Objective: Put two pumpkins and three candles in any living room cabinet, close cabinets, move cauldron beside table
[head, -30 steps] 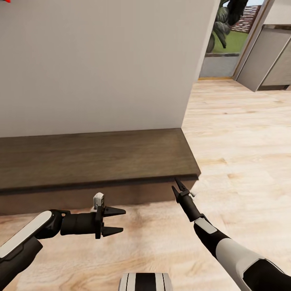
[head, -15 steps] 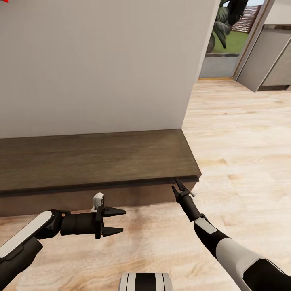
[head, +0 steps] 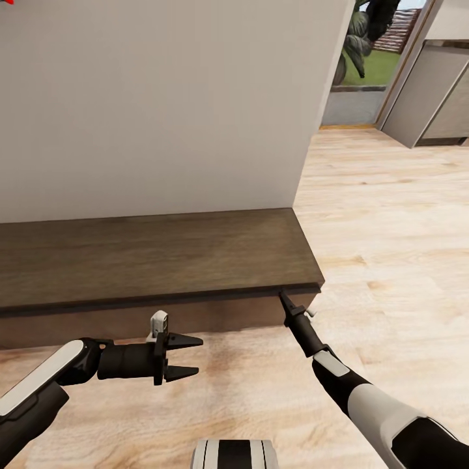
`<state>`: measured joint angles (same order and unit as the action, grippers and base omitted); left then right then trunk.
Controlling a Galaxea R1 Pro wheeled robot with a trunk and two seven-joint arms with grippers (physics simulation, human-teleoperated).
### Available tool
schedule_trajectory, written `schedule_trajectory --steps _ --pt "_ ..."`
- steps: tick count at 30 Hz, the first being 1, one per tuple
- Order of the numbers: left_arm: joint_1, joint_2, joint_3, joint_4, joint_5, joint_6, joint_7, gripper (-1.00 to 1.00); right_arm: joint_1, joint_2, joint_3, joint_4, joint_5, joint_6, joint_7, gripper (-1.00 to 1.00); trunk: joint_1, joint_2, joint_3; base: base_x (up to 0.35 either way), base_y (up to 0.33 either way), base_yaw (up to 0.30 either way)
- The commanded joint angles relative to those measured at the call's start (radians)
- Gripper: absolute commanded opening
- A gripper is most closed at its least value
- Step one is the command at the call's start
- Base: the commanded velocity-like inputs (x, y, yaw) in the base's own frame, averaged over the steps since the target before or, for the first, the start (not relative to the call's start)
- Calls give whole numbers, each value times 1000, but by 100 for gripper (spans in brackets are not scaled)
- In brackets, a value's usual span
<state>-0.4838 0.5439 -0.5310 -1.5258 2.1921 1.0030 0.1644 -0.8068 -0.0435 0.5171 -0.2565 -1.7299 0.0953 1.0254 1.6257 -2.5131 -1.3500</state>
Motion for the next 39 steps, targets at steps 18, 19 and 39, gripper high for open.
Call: schedule_trajectory --steps 18,19,39 --pt "-1 1 -4 -1 11 0 9 100 0 -1 8 2 -12 12 -5 -100 0 0 -1 0 0 0" --pt "-1 1 -4 -1 11 0 9 100 0 -1 8 2 -13 12 -5 -100 0 0 -1 0 0 0" --pt "-1 1 -7 -1 11 0 9 100 0 -1 9 1 -12 14 -10 -100 0 0 -1 -27 0 0"
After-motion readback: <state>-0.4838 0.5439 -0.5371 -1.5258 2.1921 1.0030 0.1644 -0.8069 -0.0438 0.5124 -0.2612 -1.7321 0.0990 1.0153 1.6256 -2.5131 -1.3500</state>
